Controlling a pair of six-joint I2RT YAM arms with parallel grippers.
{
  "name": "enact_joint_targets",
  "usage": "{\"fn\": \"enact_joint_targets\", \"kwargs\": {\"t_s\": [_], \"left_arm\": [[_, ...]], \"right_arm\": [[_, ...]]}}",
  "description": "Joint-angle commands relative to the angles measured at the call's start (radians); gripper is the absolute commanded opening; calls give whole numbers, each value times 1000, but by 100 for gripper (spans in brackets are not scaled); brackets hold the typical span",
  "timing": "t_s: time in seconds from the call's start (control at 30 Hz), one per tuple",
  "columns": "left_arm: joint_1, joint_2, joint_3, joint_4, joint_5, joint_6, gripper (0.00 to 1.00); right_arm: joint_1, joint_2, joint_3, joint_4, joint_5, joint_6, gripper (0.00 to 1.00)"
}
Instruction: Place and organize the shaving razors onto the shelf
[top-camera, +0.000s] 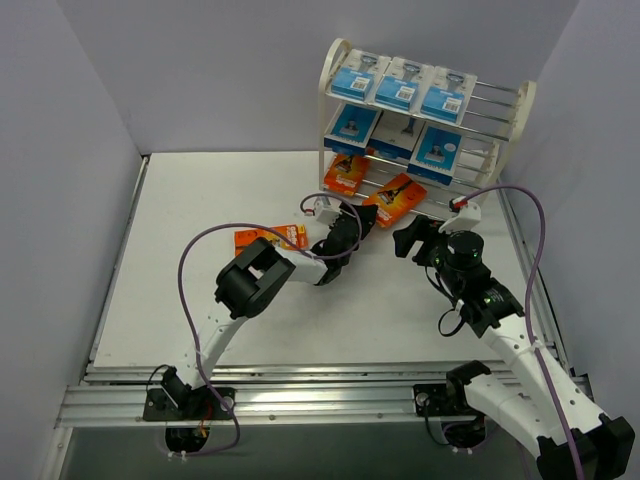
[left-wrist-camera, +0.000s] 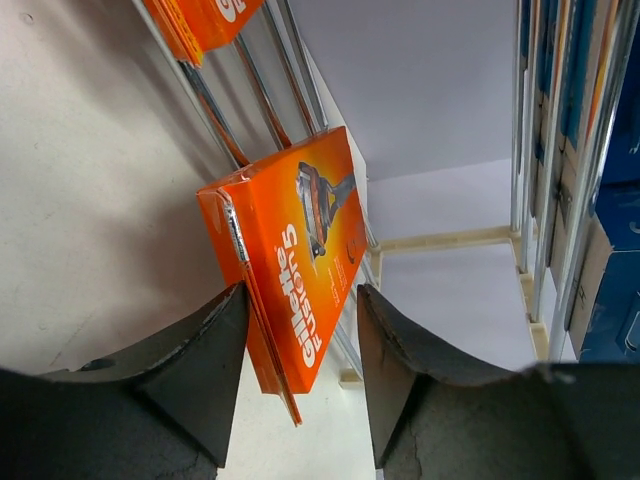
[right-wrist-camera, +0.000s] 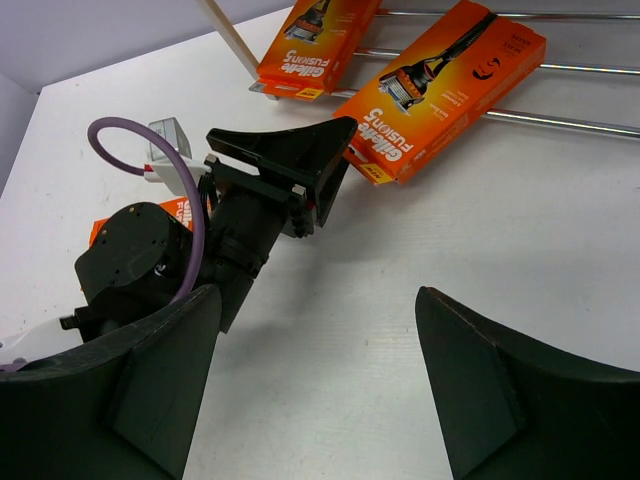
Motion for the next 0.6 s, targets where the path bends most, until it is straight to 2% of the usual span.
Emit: {"fn": "enact_joint_targets", "kwargs": {"t_s": [0.0,0.1,0.33,0.47,0.57], "left_arm": [[4,-25,0,62,25,21,56],[16,-59,-28,45,57,38,60],[44,-110,-100,-10,109,33,61],[65,-119,-144,31,138,36,63],[83,-105,-137,92,202,103,63]], "right_arm": [[4,-17,-5,34,15,-6,74],[4,-15,-7,35,17,-6,74],[0,-18,-7,34,23,-7,74],[-2,-19,-12,37,26,-7,74],[-2,-14,-15,40,26,-7,74]]}}
